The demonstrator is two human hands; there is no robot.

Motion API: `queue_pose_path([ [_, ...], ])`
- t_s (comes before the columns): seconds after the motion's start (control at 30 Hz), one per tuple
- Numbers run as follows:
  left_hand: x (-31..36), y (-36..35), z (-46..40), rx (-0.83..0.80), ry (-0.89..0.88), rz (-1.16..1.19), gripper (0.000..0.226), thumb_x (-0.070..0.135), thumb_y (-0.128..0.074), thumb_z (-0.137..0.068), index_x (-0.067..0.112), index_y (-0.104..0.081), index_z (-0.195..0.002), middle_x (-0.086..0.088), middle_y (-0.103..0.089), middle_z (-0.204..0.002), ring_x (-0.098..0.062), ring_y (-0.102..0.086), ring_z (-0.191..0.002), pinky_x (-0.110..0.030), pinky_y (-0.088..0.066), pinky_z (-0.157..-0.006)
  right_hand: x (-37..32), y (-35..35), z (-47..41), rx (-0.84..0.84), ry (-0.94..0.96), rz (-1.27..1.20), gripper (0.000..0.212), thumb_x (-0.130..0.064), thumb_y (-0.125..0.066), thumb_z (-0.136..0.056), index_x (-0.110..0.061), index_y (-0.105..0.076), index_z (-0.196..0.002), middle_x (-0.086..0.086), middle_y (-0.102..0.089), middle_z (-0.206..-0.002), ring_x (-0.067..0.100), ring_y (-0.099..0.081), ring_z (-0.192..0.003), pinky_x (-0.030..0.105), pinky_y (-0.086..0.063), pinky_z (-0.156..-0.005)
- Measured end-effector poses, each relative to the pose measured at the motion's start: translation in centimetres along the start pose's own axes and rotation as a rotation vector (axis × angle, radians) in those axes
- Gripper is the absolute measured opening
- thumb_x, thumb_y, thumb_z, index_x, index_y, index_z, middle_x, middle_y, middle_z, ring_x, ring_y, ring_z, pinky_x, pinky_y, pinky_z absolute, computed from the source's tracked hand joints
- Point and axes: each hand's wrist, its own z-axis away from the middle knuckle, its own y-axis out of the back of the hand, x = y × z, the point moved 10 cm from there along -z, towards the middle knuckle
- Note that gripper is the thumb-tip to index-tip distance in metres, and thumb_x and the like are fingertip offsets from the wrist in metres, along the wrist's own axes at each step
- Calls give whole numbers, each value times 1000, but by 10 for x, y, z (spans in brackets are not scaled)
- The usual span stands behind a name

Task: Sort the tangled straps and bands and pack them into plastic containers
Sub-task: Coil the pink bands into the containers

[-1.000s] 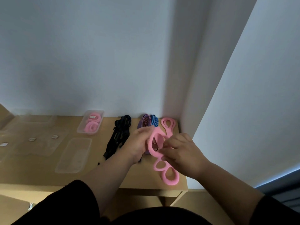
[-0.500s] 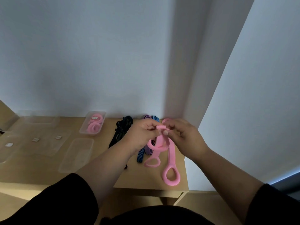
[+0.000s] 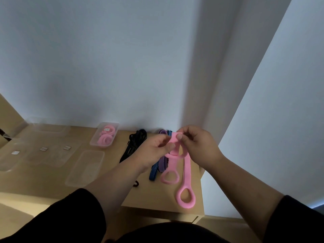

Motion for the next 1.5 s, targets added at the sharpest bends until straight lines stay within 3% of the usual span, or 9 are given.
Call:
queue_pose_path([
  [0.27,-41,-19,18,12,180,16,21,16,-58,-100,2,-72,-108,-15,-75,-101,-27,-73,-94,-31,-59,-77,-16,12,-10,19,65,-8,22,-14,-65,-96,-33,-64,-83,-16,-67,-82,-2,-60,-73,13,-46,-67],
  [0.53,-71,-28,18,122,461,269,42,40,-63,-96,0,-70,-105,-16,-76,-96,-29,-74,-90,-35,-59,-77,-14,-2,3,-7,309,176,8,-17,-66,-93,-19,-73,-96,-8,-69,-90,10,-58,-88,15,-41,-76],
  [0.73,-70,-37,12,57,455,458,15,12,-61,-97,4,-70,-106,-13,-76,-95,-24,-74,-86,-36,-60,-73,-20,-12,20,-10,564,271,21,-23,-57,-92,-10,-74,-93,-1,-72,-89,16,-57,-90,24,-43,-81],
  [0.93,-79,-32,9,42,521,477,24,7,-57,-95,12,-72,-112,-16,-74,-103,-29,-73,-91,-40,-59,-79,3,-23,31,-73,614,373,12,-11,-68,-85,-12,-69,-97,-1,-70,-89,17,-58,-84,24,-42,-77],
  [1.07,-80,-38,7,33,542,584,33,-4,-45,-94,-3,-66,-119,-20,-72,-104,-30,-71,-90,-43,-59,-88,16,-28,34,-115,599,403,16,-10,-70,-82,-11,-69,-97,1,-69,-88,15,-55,-85,16,-34,-78],
  [1.2,-77,-41,4,-13,557,732,47,9,-37,-89,-8,-63,-125,-25,-66,-111,-35,-67,-92,-47,-56,-89,25,-33,37,-170,570,440,15,-13,-72,-83,-13,-70,-98,1,-72,-92,19,-63,-84,27,-49,-75],
  [1.27,-76,-41,4,-12,565,661,42,19,-43,-97,-2,-64,-127,-23,-67,-108,-32,-68,-85,-42,-59,-80,25,-35,41,-193,577,428,12,-18,-66,-88,-14,-70,-98,1,-72,-93,19,-64,-83,30,-53,-72],
  [1.37,-78,-34,0,82,547,501,31,-2,-51,-95,1,-66,-122,-23,-71,-100,-30,-70,-74,-39,-62,-66,24,-39,42,-239,577,382,21,-25,-57,-92,-14,-72,-102,0,-73,-97,19,-67,-88,34,-57,-76],
  [1.5,-85,-28,0,152,551,483,31,-10,-56,-89,4,-72,-112,-23,-73,-104,-32,-69,-84,-38,-60,-71,22,-42,47,-252,621,391,24,-19,-71,-89,-17,-71,-113,-3,-73,-111,16,-65,-102,32,-55,-87],
])
